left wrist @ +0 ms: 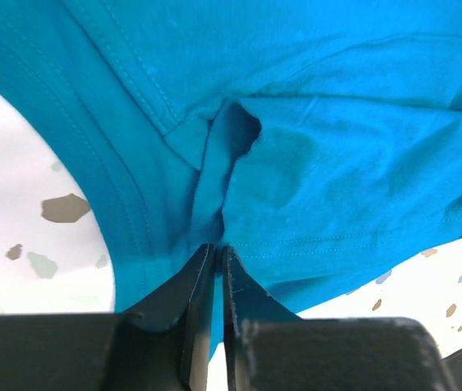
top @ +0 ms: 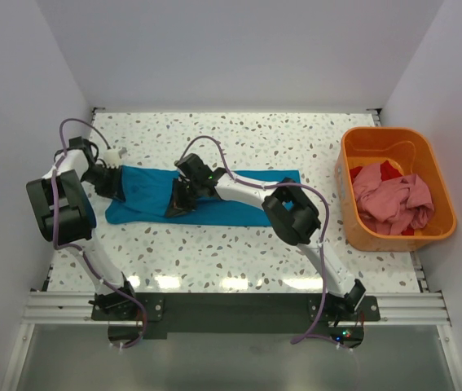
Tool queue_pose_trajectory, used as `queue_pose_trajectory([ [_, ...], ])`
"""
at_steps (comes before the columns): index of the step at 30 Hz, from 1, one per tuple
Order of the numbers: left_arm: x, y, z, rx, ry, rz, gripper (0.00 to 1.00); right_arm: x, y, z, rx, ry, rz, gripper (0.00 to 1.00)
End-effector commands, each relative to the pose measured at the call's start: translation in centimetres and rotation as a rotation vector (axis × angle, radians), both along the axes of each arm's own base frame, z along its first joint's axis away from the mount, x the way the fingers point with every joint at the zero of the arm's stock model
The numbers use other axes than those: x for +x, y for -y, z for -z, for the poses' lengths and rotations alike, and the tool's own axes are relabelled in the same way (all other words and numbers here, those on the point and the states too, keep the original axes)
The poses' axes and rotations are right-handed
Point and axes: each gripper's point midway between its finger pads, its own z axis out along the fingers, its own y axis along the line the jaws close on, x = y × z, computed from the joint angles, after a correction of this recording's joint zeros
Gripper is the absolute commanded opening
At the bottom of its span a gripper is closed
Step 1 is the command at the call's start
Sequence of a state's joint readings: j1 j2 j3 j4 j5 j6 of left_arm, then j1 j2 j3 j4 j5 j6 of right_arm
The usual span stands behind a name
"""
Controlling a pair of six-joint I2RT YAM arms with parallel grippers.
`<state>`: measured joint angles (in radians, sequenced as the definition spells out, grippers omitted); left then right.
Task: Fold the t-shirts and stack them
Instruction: Fold the tshirt
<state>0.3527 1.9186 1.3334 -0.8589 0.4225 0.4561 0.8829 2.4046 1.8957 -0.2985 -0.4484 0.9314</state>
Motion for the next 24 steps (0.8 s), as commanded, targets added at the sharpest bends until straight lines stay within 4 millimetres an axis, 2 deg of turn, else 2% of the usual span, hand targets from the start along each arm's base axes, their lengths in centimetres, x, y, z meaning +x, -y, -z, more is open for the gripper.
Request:
queue_pose_trajectory([
  [1, 0.9, 0.0, -2.7, 0.005, 0.060, 0.018, 0.11, 0.8, -0.9, -3.7, 0.087, 0.041, -0.001, 0.00],
  [4, 1.1, 0.2, -2.8, -0.004, 0.061, 0.022, 0.00, 1.0, -0.8, -3.8, 0.089, 0.042, 0.003, 0.00],
  [10, 2.7, 1.1, -4.1, -0.083, 0.089, 0.017, 0.00, 2.1, -0.4, -4.6, 0.103, 0.056, 0.020, 0.00],
  [17, 7.0, 2.2, -7.1, -0.163, 0.192, 0.021, 0.00, 4.6, 0.6, -5.7, 0.126, 0.088, 0.050, 0.00],
  [24, 9.5, 3.4, -6.1, -0.205, 0.187, 0.013, 0.00, 6.4, 1.1, -5.2, 0.123, 0.108, 0.065, 0.00],
])
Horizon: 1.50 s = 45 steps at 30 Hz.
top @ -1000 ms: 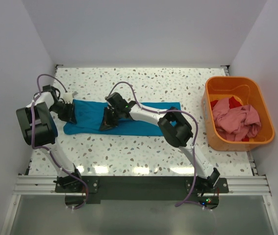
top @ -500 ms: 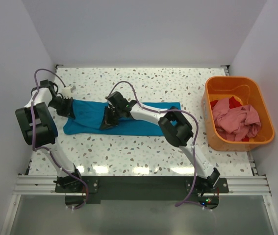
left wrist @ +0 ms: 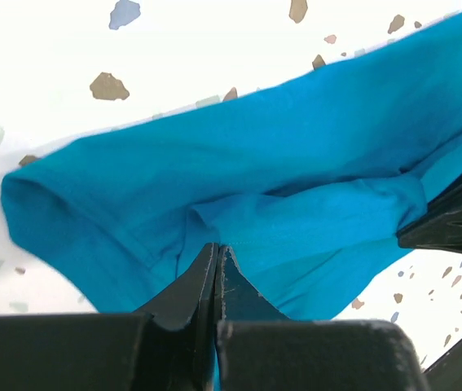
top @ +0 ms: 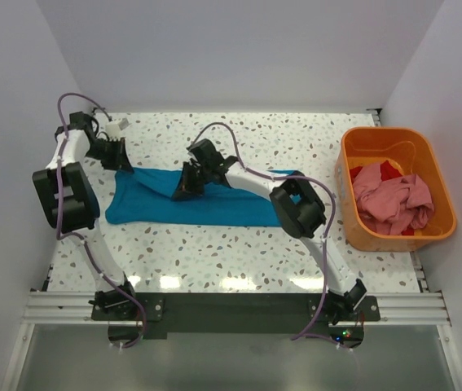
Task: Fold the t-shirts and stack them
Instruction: Fold the tshirt
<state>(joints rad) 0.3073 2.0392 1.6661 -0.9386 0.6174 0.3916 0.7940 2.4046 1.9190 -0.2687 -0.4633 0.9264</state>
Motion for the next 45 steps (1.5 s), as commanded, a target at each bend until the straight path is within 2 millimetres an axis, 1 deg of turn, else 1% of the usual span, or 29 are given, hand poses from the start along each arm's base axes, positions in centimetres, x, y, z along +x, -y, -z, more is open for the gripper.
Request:
queue_pose_trajectory([
  [1, 1.7, 0.7, -0.4, -0.043, 0.022, -0.013, 0.00, 1.5, -0.7, -3.8, 0.072, 0.076, -0.005, 0.00],
  [4, 1.3, 0.5, 0.2, -0.027, 0.006, -0.008, 0.00, 1.6, -0.4, -3.6, 0.068, 0.073, -0.008, 0.00],
  [7, 0.6, 0.3, 0.3, -0.004, -0.001, 0.000, 0.00, 1.2, -0.4, -3.4, 0.067, 0.061, -0.014, 0.00],
  [11, -0.8, -0.1, 0.6, 0.033, -0.018, 0.007, 0.00, 0.6, 0.0, -2.8, 0.055, 0.038, -0.024, 0.00],
  [15, -2.2, -0.3, 1.6, 0.062, -0.049, 0.005, 0.00, 0.0, 0.2, -2.3, 0.044, 0.019, -0.033, 0.00],
  [16, -2.7, -0.5, 2.2, 0.075, -0.066, 0.000, 0.00, -0.3, 0.3, -2.0, 0.034, 0.010, -0.038, 0.00],
  [20, -3.0, -1.0, 3.2, 0.106, -0.081, -0.014, 0.00, -1.0, 0.3, -0.8, 0.011, -0.010, -0.056, 0.00],
  [21, -3.0, -1.2, 3.3, 0.112, -0.085, -0.020, 0.00, -1.0, 0.4, -0.6, 0.009, -0.014, -0.056, 0.02],
  [22, -2.9, -1.1, 3.3, 0.111, -0.085, -0.023, 0.10, -1.1, 0.5, -0.4, 0.003, -0.021, -0.055, 0.08],
  [23, -2.8, -1.2, 3.3, 0.110, -0.081, -0.025, 0.15, -1.1, 0.5, -0.9, 0.004, -0.007, -0.059, 0.24],
  [24, -2.6, -1.2, 3.0, 0.110, -0.070, -0.025, 0.20, -1.0, 0.5, -1.1, 0.000, 0.002, -0.059, 0.33],
  [25, -2.4, -1.2, 2.6, 0.115, -0.055, -0.026, 0.22, -1.0, 0.7, -1.3, -0.007, 0.010, -0.064, 0.39],
  [26, -2.3, -1.3, 2.4, 0.116, -0.044, -0.029, 0.25, -0.8, 0.8, -2.1, -0.004, 0.029, -0.065, 0.50],
  [28, -2.0, -1.4, 1.8, 0.118, -0.021, -0.028, 0.27, -0.5, 1.2, -3.2, -0.003, 0.052, -0.072, 0.55],
  [29, -1.8, -1.6, 1.1, 0.119, 0.000, -0.034, 0.28, -0.6, 1.5, -3.5, -0.005, 0.056, -0.088, 0.56],
  [30, -1.6, -1.5, 0.7, 0.116, 0.018, -0.033, 0.29, -0.6, 1.8, -4.6, 0.008, 0.071, -0.098, 0.56],
  [33, -1.4, -1.3, -0.9, 0.130, 0.082, -0.001, 0.30, -0.4, 3.2, -6.1, 0.027, 0.119, -0.162, 0.56],
  [34, -1.9, -1.1, -0.7, 0.138, 0.081, 0.009, 0.30, 0.2, 4.3, -7.5, 0.036, 0.143, -0.176, 0.56],
  [35, -2.0, -0.4, -1.5, 0.155, 0.112, 0.042, 0.30, 0.4, 4.9, -7.9, 0.039, 0.202, -0.231, 0.56],
  [36, -2.3, -0.1, -1.5, 0.170, 0.117, 0.058, 0.30, 0.5, 5.6, -8.4, 0.043, 0.232, -0.265, 0.56],
  [37, -3.0, 0.2, -0.9, 0.184, 0.100, 0.065, 0.29, 0.7, 7.1, -9.3, 0.030, 0.238, -0.291, 0.56],
  [38, -3.2, 1.2, -1.0, 0.203, 0.102, 0.083, 0.27, 1.0, 8.0, -9.4, 0.012, 0.315, -0.358, 0.56],
  [39, -3.6, 1.7, -0.6, 0.219, 0.088, 0.099, 0.24, 1.2, 8.9, -9.4, -0.009, 0.341, -0.384, 0.56],
  [40, -4.5, 2.4, 0.2, 0.216, 0.064, 0.117, 0.23, 1.7, 10.6, -9.3, -0.072, 0.345, -0.387, 0.56],
  [41, -4.8, 3.5, 0.3, 0.216, 0.054, 0.110, 0.22, 2.0, 11.7, -8.9, -0.118, 0.402, -0.443, 0.55],
  [42, -5.3, 3.5, 1.5, 0.257, 0.033, 0.098, 0.18, 2.4, 12.5, -9.2, -0.153, 0.435, -0.465, 0.54],
  [43, -5.6, 4.6, 1.9, 0.271, 0.020, 0.115, 0.16, 2.9, 15.0, -8.0, -0.254, 0.449, -0.501, 0.51],
  [44, -6.0, 5.0, 2.5, 0.277, -0.001, 0.103, 0.15, 3.1, 16.1, -7.5, -0.294, 0.452, -0.515, 0.49],
  [45, -6.1, 4.8, 3.0, 0.311, -0.013, 0.086, 0.12, 3.3, 17.3, -7.0, -0.345, 0.456, -0.532, 0.46],
])
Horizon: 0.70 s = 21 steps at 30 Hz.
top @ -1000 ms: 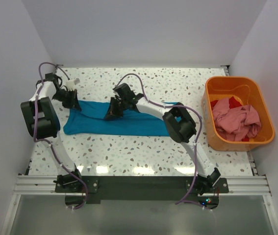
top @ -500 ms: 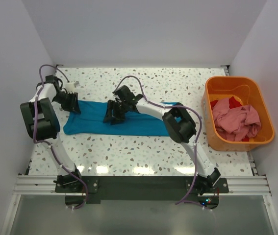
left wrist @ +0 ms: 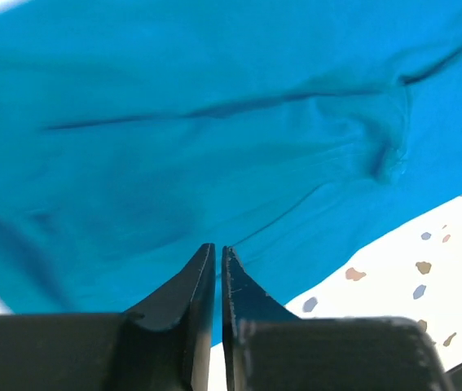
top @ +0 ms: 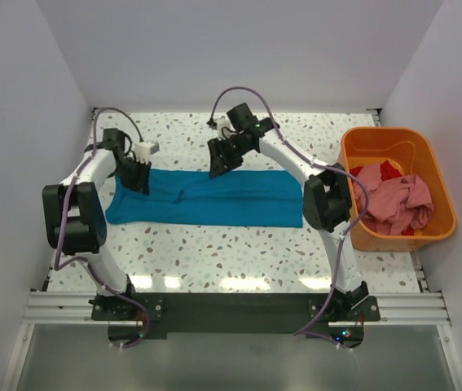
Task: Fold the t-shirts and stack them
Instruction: Fold the tshirt
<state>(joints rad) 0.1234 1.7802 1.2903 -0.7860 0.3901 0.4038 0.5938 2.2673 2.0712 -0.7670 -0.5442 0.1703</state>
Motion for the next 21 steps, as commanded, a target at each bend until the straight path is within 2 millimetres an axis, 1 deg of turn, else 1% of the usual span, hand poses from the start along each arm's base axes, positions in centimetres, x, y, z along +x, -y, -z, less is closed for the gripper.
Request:
queue_pose_trajectory([
  [1, -0.7, 0.5, 2.0, 0.096, -0.027, -0.043, 0.11, -0.9, 6.6, -0.3, -0.237, 0.105, -0.148, 0.43],
  [2, -0.9, 0.5, 2.5, 0.107, -0.043, -0.057, 0.10, -0.2, 8.3, 0.4, -0.305, 0.136, -0.146, 0.41],
  [3, -1.0, 0.3, 3.0, 0.132, -0.051, -0.066, 0.08, 0.0, 9.5, 0.9, -0.349, 0.137, -0.146, 0.40],
  [4, -1.2, 0.2, 3.8, 0.143, -0.071, -0.072, 0.07, 0.5, 11.4, 1.7, -0.394, 0.134, -0.146, 0.38],
  [5, -1.1, 0.0, 4.1, 0.151, -0.073, -0.082, 0.06, 1.1, 12.8, 2.4, -0.448, 0.150, -0.134, 0.38],
  [6, -0.9, -0.3, 4.5, 0.168, -0.074, -0.087, 0.05, 1.2, 14.0, 3.1, -0.486, 0.145, -0.132, 0.37],
  [7, -0.8, -0.3, 4.8, 0.178, -0.074, -0.084, 0.04, 1.8, 15.4, 3.4, -0.515, 0.151, -0.119, 0.36],
  [8, -0.7, -0.5, 5.6, 0.192, -0.092, -0.079, 0.03, 2.1, 16.2, 3.8, -0.537, 0.161, -0.139, 0.36],
  [9, -0.6, -0.7, 6.1, 0.203, -0.102, -0.078, 0.01, 2.4, 17.3, 4.4, -0.583, 0.162, -0.140, 0.36],
  [10, -0.2, -0.9, 7.1, 0.212, -0.124, -0.075, 0.00, 2.4, 18.3, 4.7, -0.613, 0.161, -0.163, 0.34],
  [12, 0.6, -1.2, 8.1, 0.230, -0.135, -0.064, 0.00, 2.8, 19.7, 5.2, -0.651, 0.164, -0.162, 0.34],
  [13, 2.0, -1.3, 9.1, 0.236, -0.136, -0.061, 0.00, 3.0, 20.6, 5.4, -0.661, 0.159, -0.166, 0.33],
  [15, 4.2, -1.6, 9.8, 0.246, -0.123, -0.056, 0.00, 3.3, 21.5, 5.2, -0.667, 0.160, -0.163, 0.33],
  [16, 7.5, -1.7, 10.1, 0.246, -0.086, -0.057, 0.00, 3.3, 22.0, 5.3, -0.678, 0.165, -0.180, 0.32],
  [17, 9.1, -1.6, 10.1, 0.244, -0.072, -0.055, 0.00, 3.3, 22.3, 5.3, -0.684, 0.172, -0.191, 0.32],
  [18, 14.1, -1.4, 7.1, 0.225, 0.048, -0.060, 0.00, 3.0, 22.6, 5.5, -0.693, 0.171, -0.206, 0.32],
  [19, 15.7, -1.2, 8.3, 0.211, 0.045, -0.054, 0.00, 3.1, 22.7, 5.5, -0.693, 0.189, -0.232, 0.32],
  [20, 17.5, -0.9, 7.1, 0.189, 0.081, -0.054, 0.00, 3.0, 22.7, 5.7, -0.695, 0.191, -0.243, 0.31],
  [21, 19.4, -0.1, 5.6, 0.140, 0.137, -0.045, 0.02, 2.9, 22.8, 5.9, -0.701, 0.192, -0.254, 0.31],
])
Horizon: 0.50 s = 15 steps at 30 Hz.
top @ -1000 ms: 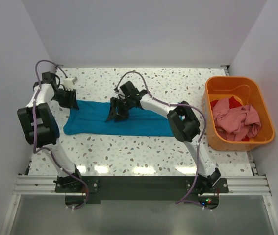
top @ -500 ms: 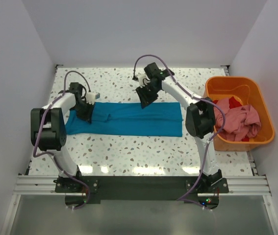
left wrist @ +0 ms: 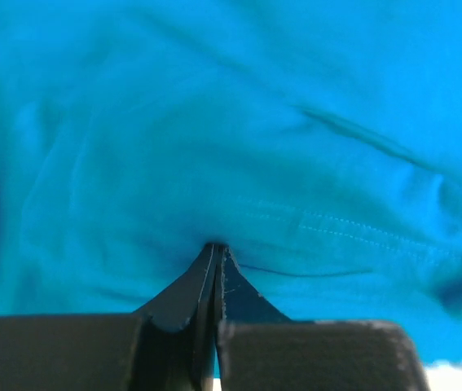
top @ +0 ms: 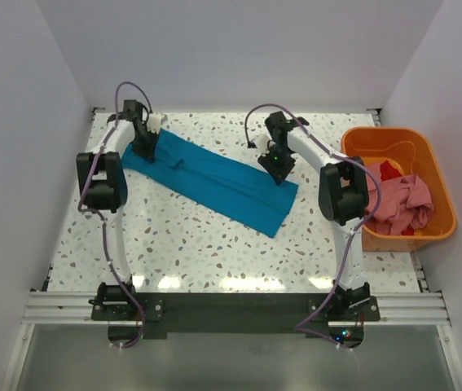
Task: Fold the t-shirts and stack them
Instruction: Fold the tshirt
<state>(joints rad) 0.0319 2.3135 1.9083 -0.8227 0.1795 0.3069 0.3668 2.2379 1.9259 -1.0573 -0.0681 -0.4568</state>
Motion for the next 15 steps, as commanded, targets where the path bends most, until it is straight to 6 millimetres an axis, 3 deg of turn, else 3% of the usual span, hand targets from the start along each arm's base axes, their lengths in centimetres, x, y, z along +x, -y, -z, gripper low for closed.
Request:
queue_pose_trajectory([
  [1, 8.4, 0.7, -2.4, -0.045, 0.232, 0.037, 0.05, -0.5, 0.5, -0.8, -0.041, 0.023, -0.108, 0.31],
  [3, 10.3, 1.5, -5.6, -0.089, 0.344, 0.048, 0.15, -1.1, 0.4, 0.3, -0.046, -0.009, -0.121, 0.30],
  [4, 10.6, 1.8, -8.8, -0.103, 0.415, 0.056, 0.18, -1.2, 0.3, 0.8, -0.047, -0.011, -0.127, 0.29],
  [5, 11.3, 2.0, -10.6, -0.111, 0.489, 0.061, 0.24, -1.4, 0.2, 1.3, -0.054, -0.019, -0.131, 0.28],
  [6, 10.3, 2.3, -10.0, -0.127, 0.478, 0.063, 0.26, -1.9, 0.3, 2.0, -0.062, -0.035, -0.137, 0.27],
  [7, 10.0, 2.3, -13.0, -0.128, 0.542, 0.064, 0.28, -2.3, -0.3, 2.4, -0.069, -0.037, -0.164, 0.26],
  [8, 10.0, 2.5, -14.0, -0.134, 0.574, 0.060, 0.30, -2.7, -0.6, 2.8, -0.079, -0.044, -0.179, 0.25],
  [9, 9.2, 2.6, -13.7, -0.140, 0.560, 0.057, 0.30, -3.7, -0.6, 3.4, -0.087, -0.068, -0.193, 0.24],
  [10, 8.7, 2.4, -15.2, -0.143, 0.581, 0.050, 0.30, -4.4, -1.2, 3.7, -0.090, -0.076, -0.223, 0.22],
  [13, 7.0, 2.6, -15.9, -0.174, 0.552, 0.036, 0.30, -7.7, -2.1, 4.5, -0.110, -0.120, -0.296, 0.20],
  [15, 5.6, 2.7, -15.2, -0.191, 0.505, 0.025, 0.30, -9.6, -2.4, 4.7, -0.114, -0.148, -0.337, 0.19],
])
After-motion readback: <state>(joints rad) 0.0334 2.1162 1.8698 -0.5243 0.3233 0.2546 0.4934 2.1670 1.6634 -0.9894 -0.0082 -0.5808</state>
